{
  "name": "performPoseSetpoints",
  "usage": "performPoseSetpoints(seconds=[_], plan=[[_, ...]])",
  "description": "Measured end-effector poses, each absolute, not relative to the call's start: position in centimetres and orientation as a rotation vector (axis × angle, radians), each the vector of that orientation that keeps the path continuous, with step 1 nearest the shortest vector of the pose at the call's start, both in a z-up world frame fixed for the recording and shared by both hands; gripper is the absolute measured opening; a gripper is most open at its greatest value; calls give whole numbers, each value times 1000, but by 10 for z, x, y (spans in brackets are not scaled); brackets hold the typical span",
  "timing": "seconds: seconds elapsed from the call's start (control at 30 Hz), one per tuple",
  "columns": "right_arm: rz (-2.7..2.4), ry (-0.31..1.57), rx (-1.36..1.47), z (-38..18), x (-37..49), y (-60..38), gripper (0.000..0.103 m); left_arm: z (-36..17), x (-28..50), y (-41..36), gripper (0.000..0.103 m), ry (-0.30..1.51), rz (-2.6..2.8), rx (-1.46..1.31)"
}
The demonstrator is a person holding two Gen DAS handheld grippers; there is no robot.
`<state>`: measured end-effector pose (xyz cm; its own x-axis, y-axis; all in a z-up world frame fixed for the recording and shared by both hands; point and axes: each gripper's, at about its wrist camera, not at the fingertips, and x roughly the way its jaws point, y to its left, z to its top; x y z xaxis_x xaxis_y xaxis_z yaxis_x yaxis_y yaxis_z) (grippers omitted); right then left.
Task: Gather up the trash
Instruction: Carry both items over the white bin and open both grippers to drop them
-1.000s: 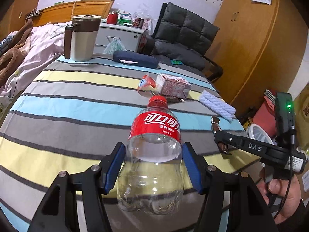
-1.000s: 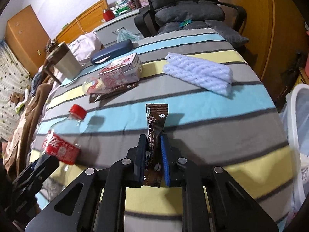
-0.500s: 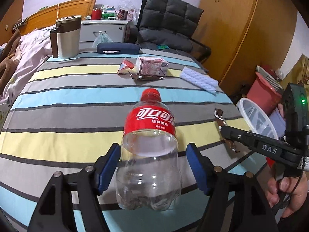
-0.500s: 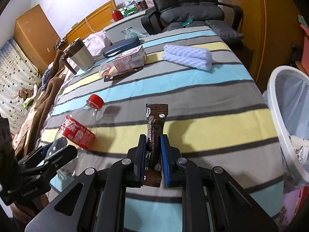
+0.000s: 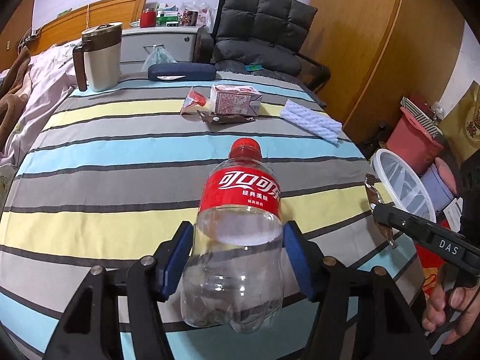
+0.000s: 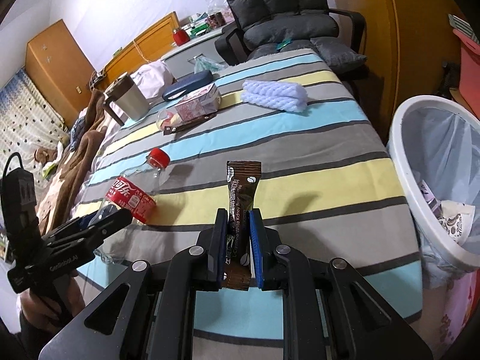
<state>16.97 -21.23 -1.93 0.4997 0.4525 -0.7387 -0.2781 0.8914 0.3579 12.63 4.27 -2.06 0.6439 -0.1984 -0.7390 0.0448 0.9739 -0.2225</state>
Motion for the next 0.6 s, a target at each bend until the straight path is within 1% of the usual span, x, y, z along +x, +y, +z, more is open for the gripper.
performPoseSetpoints(seconds=[0.3, 0.6], plan=[[400, 907, 241, -11, 163, -241, 17, -6, 128, 16, 64, 826, -199, -181], [314, 861, 281, -3, 157, -281, 17, 10, 142, -34, 64, 796, -307, -130]])
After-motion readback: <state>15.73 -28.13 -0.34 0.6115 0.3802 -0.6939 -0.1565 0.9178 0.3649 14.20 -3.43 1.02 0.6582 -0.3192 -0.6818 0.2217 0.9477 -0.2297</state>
